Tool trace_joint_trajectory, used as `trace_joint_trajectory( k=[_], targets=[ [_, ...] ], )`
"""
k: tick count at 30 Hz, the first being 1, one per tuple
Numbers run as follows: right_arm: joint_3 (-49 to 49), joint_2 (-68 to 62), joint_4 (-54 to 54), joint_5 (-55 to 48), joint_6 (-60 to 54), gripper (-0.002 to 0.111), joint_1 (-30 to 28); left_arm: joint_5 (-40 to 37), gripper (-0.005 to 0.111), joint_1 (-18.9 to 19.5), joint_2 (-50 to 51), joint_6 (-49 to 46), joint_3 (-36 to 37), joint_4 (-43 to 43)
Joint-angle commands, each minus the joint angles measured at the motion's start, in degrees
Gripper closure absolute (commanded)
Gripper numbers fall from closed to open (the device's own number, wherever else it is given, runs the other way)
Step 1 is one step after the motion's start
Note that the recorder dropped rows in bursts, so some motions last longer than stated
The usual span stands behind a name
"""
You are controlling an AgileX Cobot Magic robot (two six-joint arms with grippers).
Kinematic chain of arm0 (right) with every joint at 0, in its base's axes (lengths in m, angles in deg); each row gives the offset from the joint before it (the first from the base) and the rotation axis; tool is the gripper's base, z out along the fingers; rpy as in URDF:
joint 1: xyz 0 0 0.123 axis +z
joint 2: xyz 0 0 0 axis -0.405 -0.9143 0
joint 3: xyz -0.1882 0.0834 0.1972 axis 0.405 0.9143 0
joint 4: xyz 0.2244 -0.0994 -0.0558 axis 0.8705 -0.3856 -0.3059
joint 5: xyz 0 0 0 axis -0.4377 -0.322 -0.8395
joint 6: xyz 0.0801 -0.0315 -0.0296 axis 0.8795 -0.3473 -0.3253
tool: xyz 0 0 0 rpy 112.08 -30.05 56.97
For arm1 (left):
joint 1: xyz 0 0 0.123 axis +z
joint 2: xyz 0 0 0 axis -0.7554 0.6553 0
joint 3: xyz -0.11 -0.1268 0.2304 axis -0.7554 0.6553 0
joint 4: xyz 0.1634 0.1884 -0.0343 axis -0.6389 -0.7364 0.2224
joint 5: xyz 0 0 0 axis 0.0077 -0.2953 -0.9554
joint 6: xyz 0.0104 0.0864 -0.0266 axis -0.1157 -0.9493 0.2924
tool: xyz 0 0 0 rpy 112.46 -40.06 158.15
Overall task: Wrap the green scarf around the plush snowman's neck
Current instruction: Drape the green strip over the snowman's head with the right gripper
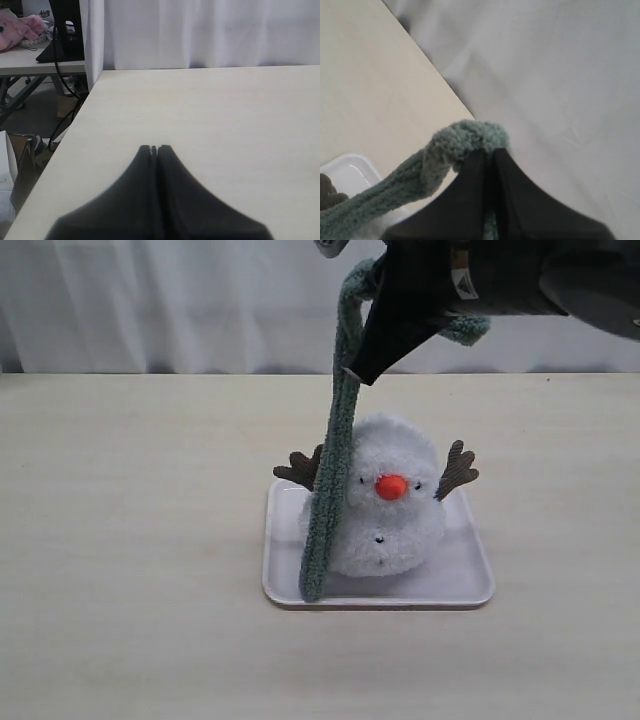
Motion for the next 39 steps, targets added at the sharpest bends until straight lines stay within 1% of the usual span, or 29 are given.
trace_joint_trajectory(
  k=[1, 3, 7, 9, 17, 22, 25, 28, 30, 33, 39],
  targets=[
    [0.05, 0.22, -4.83, 4.89, 1.91, 0.104, -0.42, 0.9, 0.107, -0.31, -0.17, 0.13, 0.15, 0.08],
    [0.05, 0.22, -9.14, 4.35, 4.75, 0.104, -0.42, 0.9, 0.107, -0.31, -0.17, 0.13, 0.15, 0.08],
    [0.05, 0.22, -18.99, 0.6, 14.53, 0.104, -0.51, 0.9, 0.107, -0.31, -0.17, 0.13, 0.15, 0.08],
    [0.05, 0.22, -22.23, -0.59, 17.9, 0.104, -0.51, 0.9, 0.107, -0.31, -0.17, 0.13, 0.15, 0.08],
    [0.05, 0.77, -26.44, -0.51, 19.17, 0.104, -0.62, 0.9, 0.107, -0.31, -0.17, 0.13, 0.15, 0.08],
    [0.18, 0.41, -24.63, -1.25, 22.06, 0.104, -3.13, 0.9, 0.107, -0.31, -0.17, 0.13, 0.15, 0.08],
    [0.18, -0.59, -18.37, -1.24, 22.61, 0.104, -5.32, 0.9, 0.107, -0.31, -0.17, 0.13, 0.15, 0.08],
    [0.18, -1.95, -14.5, -1.11, 22.41, 0.104, -6.12, 0.9, 0.107, -0.31, -0.17, 0.13, 0.15, 0.08],
    [0.18, -2.79, -12.14, -1.11, 20.86, 0.104, -6.12, 0.9, 0.107, -0.31, -0.17, 0.13, 0.15, 0.08],
    [0.18, -4.26, -7.86, -1.65, 15.38, 0.104, -6.12, 0.9, 0.107, -0.31, -0.17, 0.13, 0.15, 0.08],
    [0.18, -8.29, -6.56, -12.86, 14.67, 0.104, -6.12, 0.9, 0.107, -0.31, -0.17, 0.13, 0.15, 0.08]
  ],
)
